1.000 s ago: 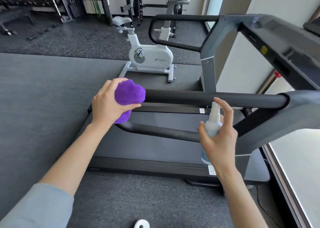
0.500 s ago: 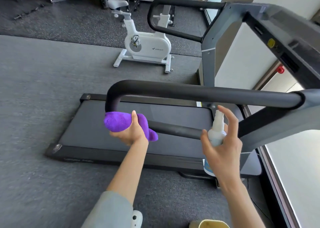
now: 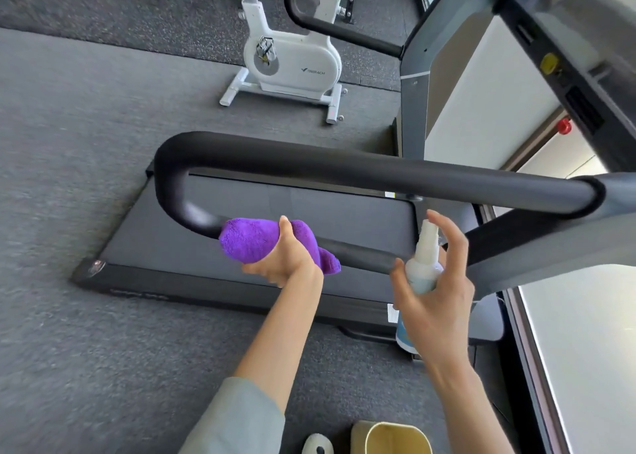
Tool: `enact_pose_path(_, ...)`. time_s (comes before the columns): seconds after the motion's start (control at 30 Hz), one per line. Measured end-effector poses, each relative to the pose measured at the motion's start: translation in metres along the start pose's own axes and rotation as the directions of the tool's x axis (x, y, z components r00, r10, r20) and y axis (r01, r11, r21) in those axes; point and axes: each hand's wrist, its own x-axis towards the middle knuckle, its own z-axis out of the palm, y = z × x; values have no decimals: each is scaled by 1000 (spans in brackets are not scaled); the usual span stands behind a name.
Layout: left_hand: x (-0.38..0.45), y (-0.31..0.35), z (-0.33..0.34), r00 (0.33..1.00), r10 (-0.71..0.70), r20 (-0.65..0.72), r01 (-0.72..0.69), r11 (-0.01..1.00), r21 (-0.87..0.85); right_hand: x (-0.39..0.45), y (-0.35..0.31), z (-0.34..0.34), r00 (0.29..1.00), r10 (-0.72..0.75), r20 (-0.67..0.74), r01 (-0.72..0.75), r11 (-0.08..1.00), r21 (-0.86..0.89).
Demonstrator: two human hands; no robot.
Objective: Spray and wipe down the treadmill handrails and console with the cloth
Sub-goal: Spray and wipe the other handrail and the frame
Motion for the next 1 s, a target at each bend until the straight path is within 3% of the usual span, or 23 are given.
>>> enact_pose_path(0.33,-45,-62,15,994,-100,42,99,995,7,-13,39,-44,998,53,22,-52,998,-32)
enact_pose_path(0.53,-89,-101,21,958,-259,119,253,965,67,-23,47,-66,998,70,1,-70,997,-22)
enact_pose_path(0.67,-98,-115,25,965,-233,121,223,971,90,-29,48,-78,996,79,-34,-80,996,-39)
enact_pose_path(1.0,-118,-139,2,905,-287,314,190,934,304,-41,61,-86,991,85,-105,-89,996,-29)
